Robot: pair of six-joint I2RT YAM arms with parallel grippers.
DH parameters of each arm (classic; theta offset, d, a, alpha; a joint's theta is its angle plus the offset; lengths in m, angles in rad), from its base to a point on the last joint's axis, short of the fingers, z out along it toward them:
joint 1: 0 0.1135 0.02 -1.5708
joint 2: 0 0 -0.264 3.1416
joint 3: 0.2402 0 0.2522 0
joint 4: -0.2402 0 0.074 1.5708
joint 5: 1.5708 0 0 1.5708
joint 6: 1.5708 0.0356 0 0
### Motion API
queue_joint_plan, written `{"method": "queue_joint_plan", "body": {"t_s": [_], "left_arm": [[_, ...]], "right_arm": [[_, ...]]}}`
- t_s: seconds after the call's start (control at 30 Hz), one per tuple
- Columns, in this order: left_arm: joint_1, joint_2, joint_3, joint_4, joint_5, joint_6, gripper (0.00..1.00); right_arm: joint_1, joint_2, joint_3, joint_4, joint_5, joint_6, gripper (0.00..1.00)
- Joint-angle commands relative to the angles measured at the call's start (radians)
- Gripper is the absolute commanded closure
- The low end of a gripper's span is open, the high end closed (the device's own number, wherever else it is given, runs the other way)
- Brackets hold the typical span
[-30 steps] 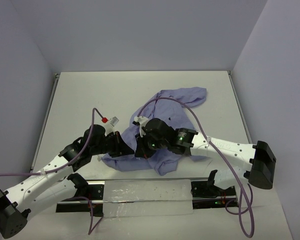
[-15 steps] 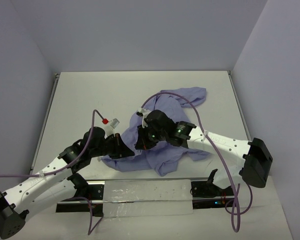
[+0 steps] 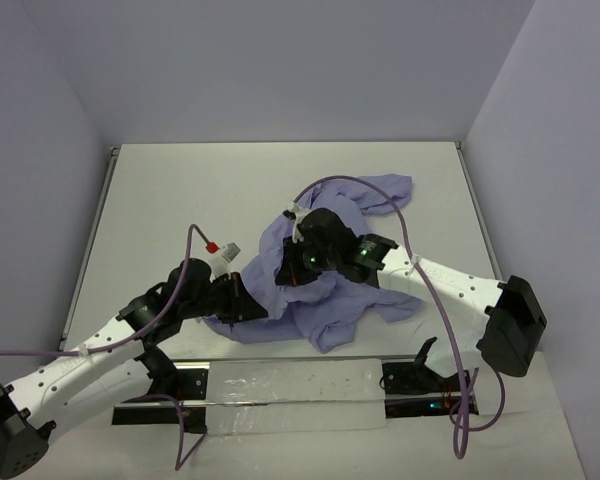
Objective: Zip up the jacket
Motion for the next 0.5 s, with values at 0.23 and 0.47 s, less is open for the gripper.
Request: {"method": "queue_joint_plan", "body": {"t_s": [0.23, 0.47], "left_arm": [[-0.018, -0.124, -0.032, -0.118, 0.024, -0.047, 1.0], [-0.019, -0.111, 0.046, -0.21, -0.044, -0.049, 1.0]], "right_arm": [[-0.358, 0.175, 0.195, 0.075, -0.005, -0.064, 1.0], [-0.627, 0.398, 0.408, 0.035, -0.026, -0.068, 1.0]]}}
